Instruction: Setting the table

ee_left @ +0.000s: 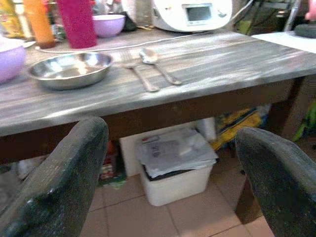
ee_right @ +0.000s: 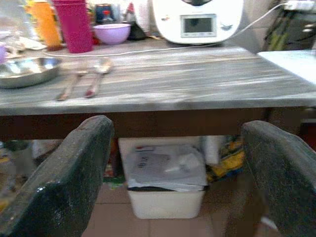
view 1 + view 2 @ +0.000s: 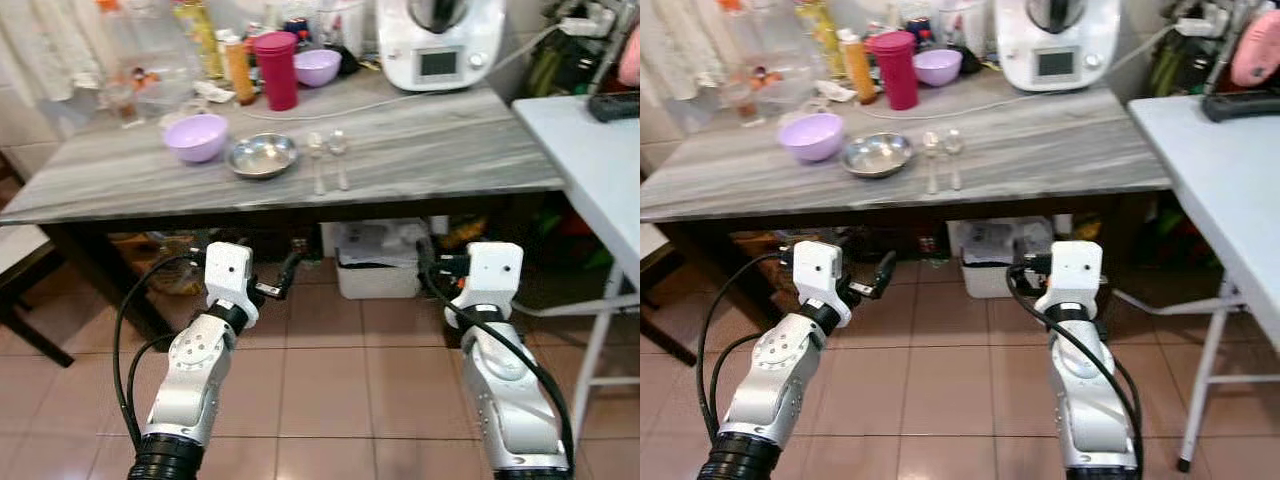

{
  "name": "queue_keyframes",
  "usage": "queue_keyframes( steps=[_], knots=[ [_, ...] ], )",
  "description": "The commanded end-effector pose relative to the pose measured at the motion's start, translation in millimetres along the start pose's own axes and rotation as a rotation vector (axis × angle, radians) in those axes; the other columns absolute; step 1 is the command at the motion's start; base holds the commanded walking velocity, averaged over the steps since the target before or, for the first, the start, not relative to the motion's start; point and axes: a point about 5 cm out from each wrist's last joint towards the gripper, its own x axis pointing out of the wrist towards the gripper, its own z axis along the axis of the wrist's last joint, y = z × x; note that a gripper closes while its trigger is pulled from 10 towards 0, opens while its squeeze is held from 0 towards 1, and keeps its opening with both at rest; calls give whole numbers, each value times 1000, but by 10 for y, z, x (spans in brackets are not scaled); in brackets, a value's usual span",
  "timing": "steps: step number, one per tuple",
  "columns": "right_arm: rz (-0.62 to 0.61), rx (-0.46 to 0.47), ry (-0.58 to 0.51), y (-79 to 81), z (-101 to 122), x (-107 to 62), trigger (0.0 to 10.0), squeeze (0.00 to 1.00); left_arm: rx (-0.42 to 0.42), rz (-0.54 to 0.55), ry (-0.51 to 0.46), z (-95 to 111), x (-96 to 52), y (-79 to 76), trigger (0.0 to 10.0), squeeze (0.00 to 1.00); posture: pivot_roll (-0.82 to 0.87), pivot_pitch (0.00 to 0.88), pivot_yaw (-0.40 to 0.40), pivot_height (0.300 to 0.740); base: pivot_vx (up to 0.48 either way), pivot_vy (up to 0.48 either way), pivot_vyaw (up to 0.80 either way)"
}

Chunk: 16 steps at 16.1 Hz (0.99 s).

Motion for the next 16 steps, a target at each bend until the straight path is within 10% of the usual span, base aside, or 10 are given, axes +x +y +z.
queue_keyframes(
  steps=[1,16],
  knots=[
    [4,8,-9,34,22,1,10000,0,14,6,-12,38,-6,34,10000,0,-222,35,122,740,0,-428,0],
    [-6,-9,-5,1,7,-20,10000,0,18,-1,2,11,-17,26,10000,0,-228,35,117,740,0,-312,0]
  ],
)
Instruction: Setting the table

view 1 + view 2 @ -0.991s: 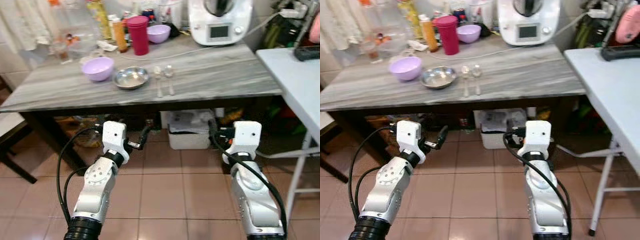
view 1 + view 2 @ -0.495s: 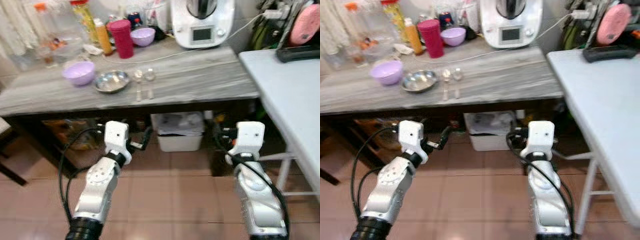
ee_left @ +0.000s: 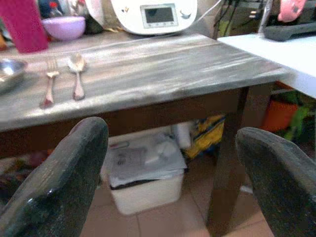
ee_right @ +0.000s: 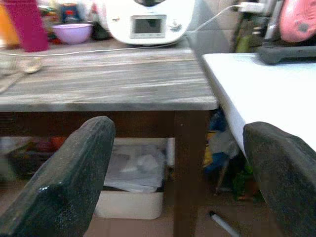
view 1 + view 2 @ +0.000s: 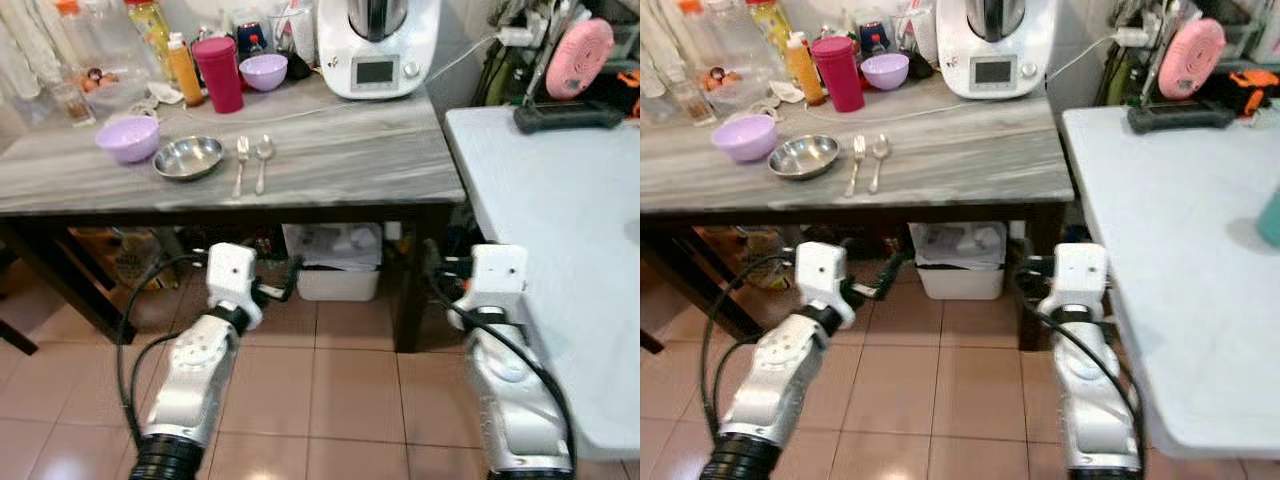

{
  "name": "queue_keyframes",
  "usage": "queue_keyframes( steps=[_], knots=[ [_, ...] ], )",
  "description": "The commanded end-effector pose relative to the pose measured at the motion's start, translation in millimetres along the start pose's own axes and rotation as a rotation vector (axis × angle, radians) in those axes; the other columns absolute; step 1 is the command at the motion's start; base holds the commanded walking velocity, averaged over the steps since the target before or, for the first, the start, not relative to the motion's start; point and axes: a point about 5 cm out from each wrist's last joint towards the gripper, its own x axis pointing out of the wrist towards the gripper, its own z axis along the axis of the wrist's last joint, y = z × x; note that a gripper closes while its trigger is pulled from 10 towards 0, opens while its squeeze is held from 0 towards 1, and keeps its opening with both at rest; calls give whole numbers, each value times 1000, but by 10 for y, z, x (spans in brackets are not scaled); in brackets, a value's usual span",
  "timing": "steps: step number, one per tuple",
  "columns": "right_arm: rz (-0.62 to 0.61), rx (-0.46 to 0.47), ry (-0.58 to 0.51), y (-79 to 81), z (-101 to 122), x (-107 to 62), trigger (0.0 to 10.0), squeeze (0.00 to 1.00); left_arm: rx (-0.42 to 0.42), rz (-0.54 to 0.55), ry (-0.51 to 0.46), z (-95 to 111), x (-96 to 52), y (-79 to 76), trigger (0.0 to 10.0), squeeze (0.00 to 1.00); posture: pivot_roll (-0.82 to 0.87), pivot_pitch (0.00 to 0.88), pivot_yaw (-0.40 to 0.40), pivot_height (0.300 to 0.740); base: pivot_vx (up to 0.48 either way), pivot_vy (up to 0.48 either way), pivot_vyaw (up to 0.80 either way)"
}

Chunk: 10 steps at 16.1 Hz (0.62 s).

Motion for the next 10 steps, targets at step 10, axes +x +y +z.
queue_keyframes(
  steps=[10],
  knots=[
    [-6,-9,-22,-40,62,-3,10000,0,6,-11,-5,14,12,-24,10000,0,-235,36,113,740,0,-451,0]
  ],
)
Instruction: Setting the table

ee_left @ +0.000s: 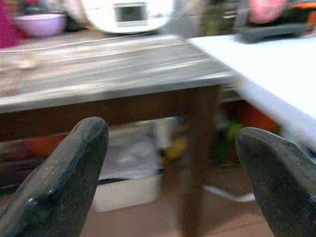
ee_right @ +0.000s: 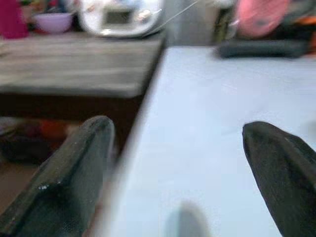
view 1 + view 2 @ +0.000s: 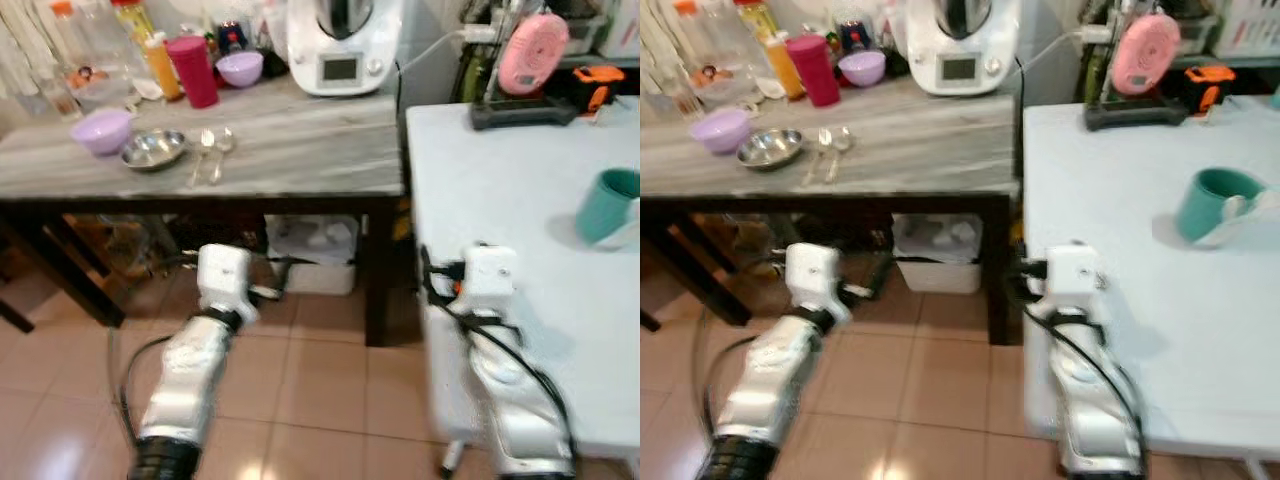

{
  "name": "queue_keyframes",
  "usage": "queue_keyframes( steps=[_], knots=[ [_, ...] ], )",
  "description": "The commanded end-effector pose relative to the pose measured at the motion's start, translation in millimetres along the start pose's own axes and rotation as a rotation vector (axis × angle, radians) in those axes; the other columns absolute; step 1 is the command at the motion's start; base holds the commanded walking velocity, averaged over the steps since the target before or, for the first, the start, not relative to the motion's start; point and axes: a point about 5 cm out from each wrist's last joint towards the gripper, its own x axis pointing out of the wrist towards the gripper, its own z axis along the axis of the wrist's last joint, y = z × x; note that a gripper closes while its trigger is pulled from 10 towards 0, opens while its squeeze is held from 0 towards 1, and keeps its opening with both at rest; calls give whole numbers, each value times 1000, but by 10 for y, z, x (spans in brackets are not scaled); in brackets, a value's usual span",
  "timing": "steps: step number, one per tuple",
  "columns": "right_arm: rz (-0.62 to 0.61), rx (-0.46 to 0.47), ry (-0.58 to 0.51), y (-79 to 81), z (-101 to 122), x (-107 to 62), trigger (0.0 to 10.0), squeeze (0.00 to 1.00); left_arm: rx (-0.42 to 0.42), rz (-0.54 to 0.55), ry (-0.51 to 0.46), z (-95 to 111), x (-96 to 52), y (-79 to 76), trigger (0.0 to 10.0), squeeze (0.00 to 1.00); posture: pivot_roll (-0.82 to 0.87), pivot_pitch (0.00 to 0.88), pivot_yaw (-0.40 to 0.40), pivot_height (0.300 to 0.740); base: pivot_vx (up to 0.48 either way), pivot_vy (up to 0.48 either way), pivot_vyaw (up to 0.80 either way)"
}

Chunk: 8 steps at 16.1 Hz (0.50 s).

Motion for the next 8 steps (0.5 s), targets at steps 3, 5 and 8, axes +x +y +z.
queue_keyframes(
  steps=[3,5,8],
  knots=[
    [14,20,-53,54,138,17,10000,0,26,12,-14,68,1,78,10000,0,-238,39,109,740,0,-454,0],
    [15,6,-62,55,156,16,10000,0,22,11,-22,90,10,64,10000,0,-237,42,107,740,0,-454,0],
    [28,-30,-95,84,222,10,10000,0,14,12,-34,124,12,43,10000,0,-235,49,103,740,0,-454,0]
  ],
)
